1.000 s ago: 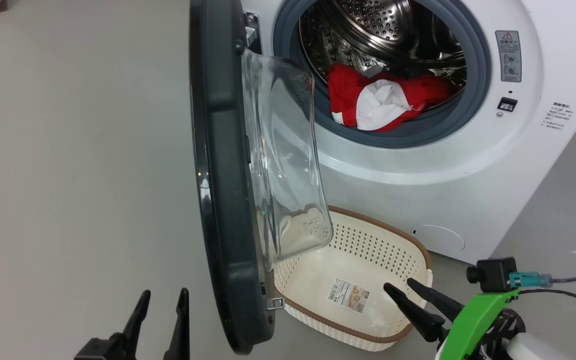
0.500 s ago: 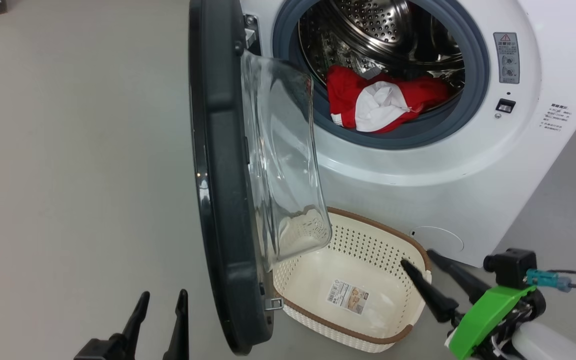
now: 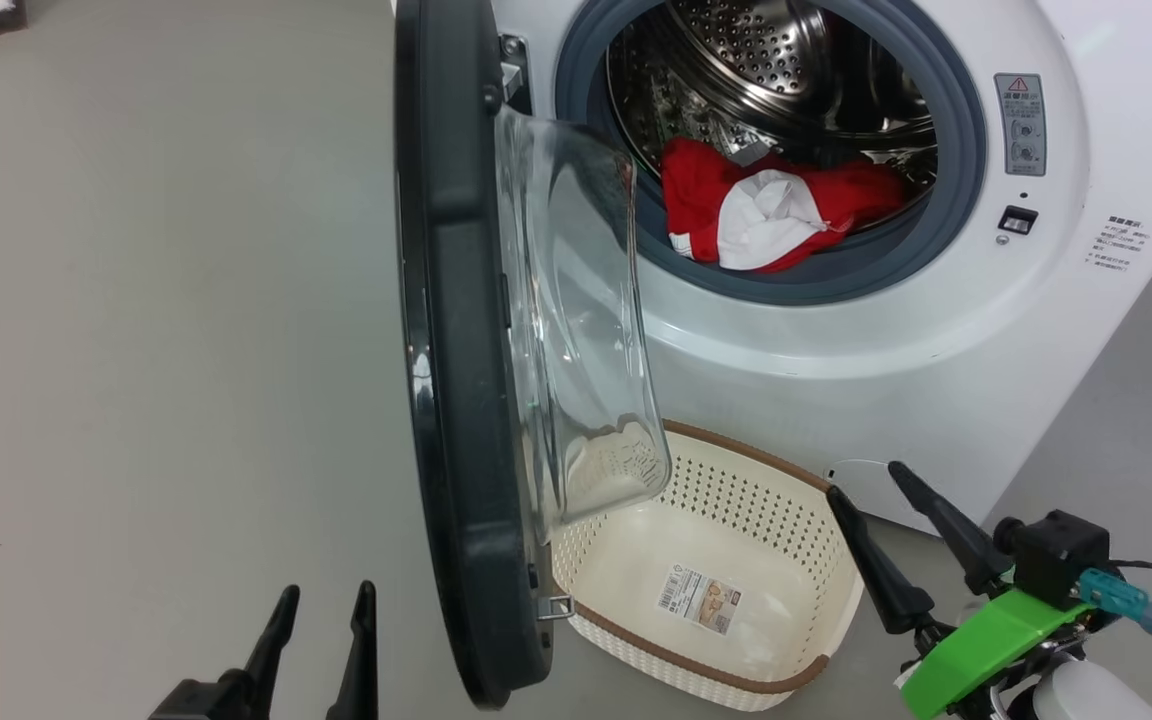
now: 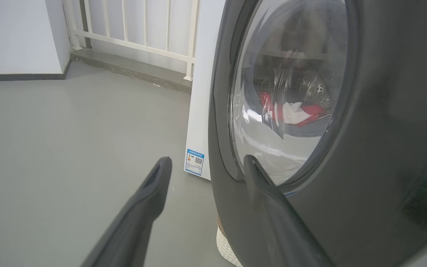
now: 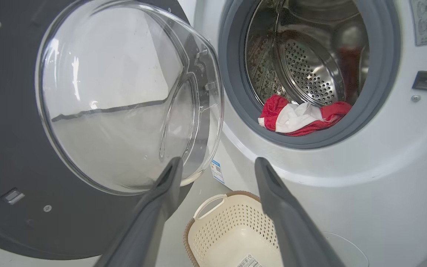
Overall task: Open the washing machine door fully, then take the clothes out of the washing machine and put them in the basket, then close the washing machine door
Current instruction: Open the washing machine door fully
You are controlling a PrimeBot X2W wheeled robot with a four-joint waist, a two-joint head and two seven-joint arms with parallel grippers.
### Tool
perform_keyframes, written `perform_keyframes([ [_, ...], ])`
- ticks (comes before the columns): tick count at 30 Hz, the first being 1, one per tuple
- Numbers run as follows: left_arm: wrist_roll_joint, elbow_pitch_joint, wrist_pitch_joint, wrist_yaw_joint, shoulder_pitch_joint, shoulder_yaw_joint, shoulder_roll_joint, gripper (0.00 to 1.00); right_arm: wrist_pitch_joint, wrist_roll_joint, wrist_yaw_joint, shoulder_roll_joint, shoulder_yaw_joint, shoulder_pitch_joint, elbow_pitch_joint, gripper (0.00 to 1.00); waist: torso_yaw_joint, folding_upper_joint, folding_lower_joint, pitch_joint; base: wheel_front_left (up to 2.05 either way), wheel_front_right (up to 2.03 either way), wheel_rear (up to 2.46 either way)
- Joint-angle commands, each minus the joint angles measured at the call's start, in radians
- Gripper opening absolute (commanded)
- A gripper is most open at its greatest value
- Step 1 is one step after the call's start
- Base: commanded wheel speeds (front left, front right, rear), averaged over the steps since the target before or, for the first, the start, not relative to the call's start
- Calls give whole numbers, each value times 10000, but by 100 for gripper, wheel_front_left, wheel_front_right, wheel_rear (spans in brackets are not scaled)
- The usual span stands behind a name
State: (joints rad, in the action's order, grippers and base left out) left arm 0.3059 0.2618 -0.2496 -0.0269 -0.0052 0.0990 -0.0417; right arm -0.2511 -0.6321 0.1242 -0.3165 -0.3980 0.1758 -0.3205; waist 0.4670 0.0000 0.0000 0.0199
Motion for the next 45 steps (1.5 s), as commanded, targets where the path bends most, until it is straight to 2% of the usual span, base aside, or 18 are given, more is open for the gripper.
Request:
perform_keyframes([
  [1,-120,-245,-122,-40,-214,-326,-85,100,-105,532,65,48,200,-185,394,100,3,0,0,-1,0,0,0],
  [13,-147,-265,-122,-52,-173,-307,-85,100,-106,2285,65,931,2032,-1287,703,100,25,0,0,-16,0,0,0],
  [26,-100,-238,-122,-29,-149,-306,-85,100,-106,2707,65,1213,2401,-1609,622,100,18,0,0,-37,0,0,0],
  [27,-50,-266,-122,-40,-169,-331,-85,49,-106,2715,65,1215,2413,-1603,624,100,21,0,0,-39,0,0,0],
  [28,-50,-266,-122,-40,-169,-331,-85,49,-106,2715,65,1215,2413,-1603,624,100,21,0,0,-39,0,0,0],
  [29,27,-325,-122,-41,-197,-379,-85,0,-106,2723,65,1217,2420,-1600,626,100,27,0,0,-43,0,0,0],
  [34,640,-1109,-122,60,-385,-849,-85,0,-106,2731,65,1215,2458,-1601,646,100,73,0,0,-58,0,0,0],
  [39,1119,-3027,-122,195,-688,-1304,-85,0,-106,2752,65,1201,2467,-1617,682,100,109,0,0,-59,0,0,0],
  [42,1178,-4288,-122,142,-788,-996,-85,0,-107,2760,65,1192,2466,-1608,697,100,106,0,0,-46,0,0,0],
  [45,1153,-5401,-122,83,-739,-293,-85,0,-107,2758,65,1172,2441,-1572,706,100,77,0,0,-26,0,0,0],
])
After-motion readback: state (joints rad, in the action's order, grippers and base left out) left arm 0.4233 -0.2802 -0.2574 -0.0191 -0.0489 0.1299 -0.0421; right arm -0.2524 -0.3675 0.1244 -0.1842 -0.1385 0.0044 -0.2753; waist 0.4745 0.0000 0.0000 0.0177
